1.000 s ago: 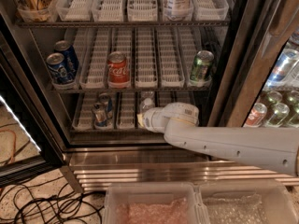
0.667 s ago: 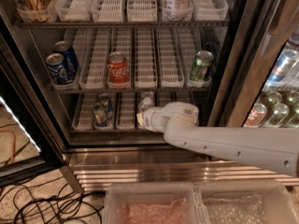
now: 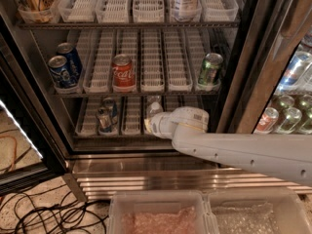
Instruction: Pick water bottle from bottom shelf of fridge
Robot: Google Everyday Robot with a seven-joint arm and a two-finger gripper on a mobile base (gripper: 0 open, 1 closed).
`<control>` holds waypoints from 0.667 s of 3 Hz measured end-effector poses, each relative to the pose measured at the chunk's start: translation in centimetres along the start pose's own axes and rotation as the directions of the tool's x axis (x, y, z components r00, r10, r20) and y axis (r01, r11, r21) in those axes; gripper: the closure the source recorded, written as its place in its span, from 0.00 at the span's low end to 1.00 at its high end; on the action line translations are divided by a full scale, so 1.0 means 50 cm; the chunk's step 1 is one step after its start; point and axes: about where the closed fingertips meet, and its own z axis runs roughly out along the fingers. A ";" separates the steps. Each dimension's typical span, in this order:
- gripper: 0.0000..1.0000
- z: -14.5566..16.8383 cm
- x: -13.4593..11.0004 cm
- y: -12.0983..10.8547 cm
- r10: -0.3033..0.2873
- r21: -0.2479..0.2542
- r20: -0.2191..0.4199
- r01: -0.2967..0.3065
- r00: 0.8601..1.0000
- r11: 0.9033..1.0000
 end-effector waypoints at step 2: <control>1.00 -0.023 0.000 -0.001 0.008 0.017 -0.005 -0.008 1.000 1.000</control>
Offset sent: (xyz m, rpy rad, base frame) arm -0.0519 -0.0375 0.1328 -0.0479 -0.0905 -0.1135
